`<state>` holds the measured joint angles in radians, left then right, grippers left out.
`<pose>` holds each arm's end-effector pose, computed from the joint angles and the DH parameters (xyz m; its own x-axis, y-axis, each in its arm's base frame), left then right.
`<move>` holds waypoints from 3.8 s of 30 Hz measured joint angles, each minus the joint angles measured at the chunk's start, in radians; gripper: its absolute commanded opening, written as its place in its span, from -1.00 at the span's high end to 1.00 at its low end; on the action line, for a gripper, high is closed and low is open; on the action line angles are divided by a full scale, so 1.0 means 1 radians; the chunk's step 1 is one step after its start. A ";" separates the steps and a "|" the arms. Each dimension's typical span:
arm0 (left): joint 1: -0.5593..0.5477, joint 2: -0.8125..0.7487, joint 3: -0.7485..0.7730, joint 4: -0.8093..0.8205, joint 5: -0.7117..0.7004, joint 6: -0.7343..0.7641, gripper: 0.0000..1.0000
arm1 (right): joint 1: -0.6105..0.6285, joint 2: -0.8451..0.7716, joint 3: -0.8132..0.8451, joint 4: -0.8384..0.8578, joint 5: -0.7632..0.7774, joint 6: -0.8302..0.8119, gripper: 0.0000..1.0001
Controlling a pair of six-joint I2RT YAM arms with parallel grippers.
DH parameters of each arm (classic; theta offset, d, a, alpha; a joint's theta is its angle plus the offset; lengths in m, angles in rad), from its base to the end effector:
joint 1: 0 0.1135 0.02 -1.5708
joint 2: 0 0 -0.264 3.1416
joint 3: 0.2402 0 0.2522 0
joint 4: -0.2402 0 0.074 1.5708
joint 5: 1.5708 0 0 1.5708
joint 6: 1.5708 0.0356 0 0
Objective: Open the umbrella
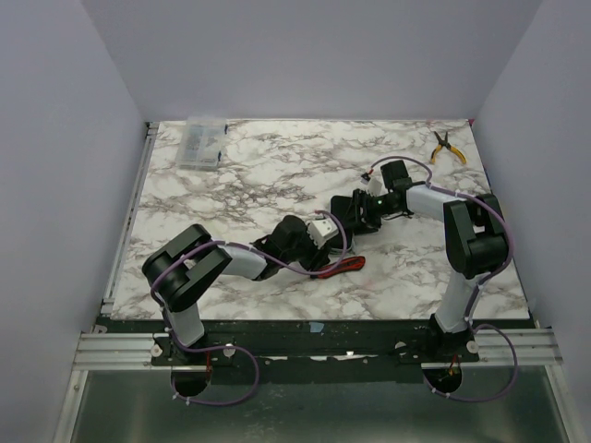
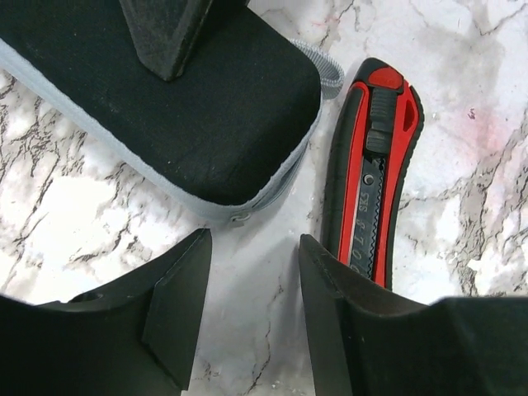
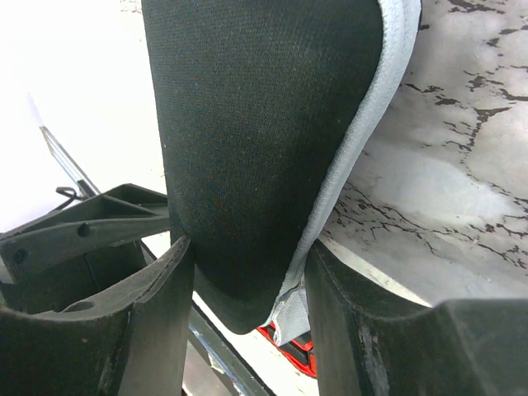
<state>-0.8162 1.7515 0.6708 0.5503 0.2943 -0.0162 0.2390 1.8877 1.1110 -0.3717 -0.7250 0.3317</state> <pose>0.2178 -0.2467 0.1306 -0.3605 0.3608 -0.8601 0.8629 0.4791 -0.1607 0.3445 0.1082 0.1436 -0.9816 0.0117 -0.1906 -0.1287 0.6971 0.7054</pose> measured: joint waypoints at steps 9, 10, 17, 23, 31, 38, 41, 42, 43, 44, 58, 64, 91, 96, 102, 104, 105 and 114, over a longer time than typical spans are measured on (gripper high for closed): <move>-0.019 0.028 0.059 -0.044 -0.115 -0.076 0.64 | 0.003 -0.016 -0.014 0.016 0.032 0.041 0.99; -0.019 0.031 0.064 -0.047 -0.131 -0.084 0.76 | 0.003 -0.017 -0.014 0.016 0.034 0.044 0.99; -0.018 0.033 0.066 -0.051 -0.176 -0.100 1.00 | 0.003 -0.023 -0.014 0.026 0.060 0.060 0.99; -0.011 0.031 0.044 -0.015 -0.176 -0.092 1.00 | 0.003 -0.024 -0.014 0.026 0.061 0.052 0.99; 0.018 0.029 0.035 -0.002 -0.143 -0.058 1.00 | 0.003 -0.024 -0.015 0.017 0.018 -0.066 0.99; 0.040 0.029 0.035 -0.003 -0.079 -0.020 1.00 | 0.006 -0.007 0.000 -0.047 -0.060 -0.233 0.99; 0.045 0.029 0.040 -0.014 -0.069 -0.018 1.00 | 0.010 0.017 0.018 -0.081 -0.097 -0.289 0.99; 0.047 0.029 0.043 -0.018 -0.068 -0.020 1.00 | 0.011 0.025 0.024 -0.094 -0.110 -0.307 0.99; 0.050 0.029 0.046 -0.021 -0.068 -0.022 1.00 | 0.013 0.032 0.030 -0.107 -0.121 -0.325 0.99; 0.053 0.029 0.050 -0.026 -0.068 -0.027 1.00 | 0.013 0.037 0.035 -0.119 -0.130 -0.342 0.99; 0.134 0.014 0.092 -0.137 -0.061 -0.177 1.00 | 0.054 0.061 0.076 -0.264 -0.158 -0.530 0.99; 0.181 -0.003 0.108 -0.183 -0.061 -0.233 1.00 | 0.063 0.077 0.101 -0.335 -0.161 -0.606 0.99; 0.176 -0.027 0.079 -0.215 0.007 -0.340 1.00 | -0.027 0.212 0.605 -0.439 0.116 -0.460 -0.73; 0.139 -0.014 0.089 -0.211 0.007 -0.371 1.00 | -0.197 0.091 0.367 -0.419 0.098 -0.330 -0.74; 0.120 0.043 0.153 -0.209 0.007 -0.398 1.00 | -0.274 -0.015 0.119 -0.376 -0.003 -0.240 -0.78; 0.117 0.056 0.174 -0.209 0.007 -0.401 1.00 | -0.261 -0.025 0.059 -0.317 -0.046 -0.188 -0.78; 0.116 0.058 0.182 -0.210 0.007 -0.401 1.00 | -0.254 -0.026 0.035 -0.280 -0.063 -0.156 -0.78; 0.108 0.058 0.195 -0.213 0.008 -0.393 1.00 | -0.149 -0.018 0.006 0.013 -0.112 0.060 -0.78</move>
<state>-0.7082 1.8099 0.8658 0.3370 0.3019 -0.4091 0.0902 1.8694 1.1172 -0.3588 -0.8371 0.3912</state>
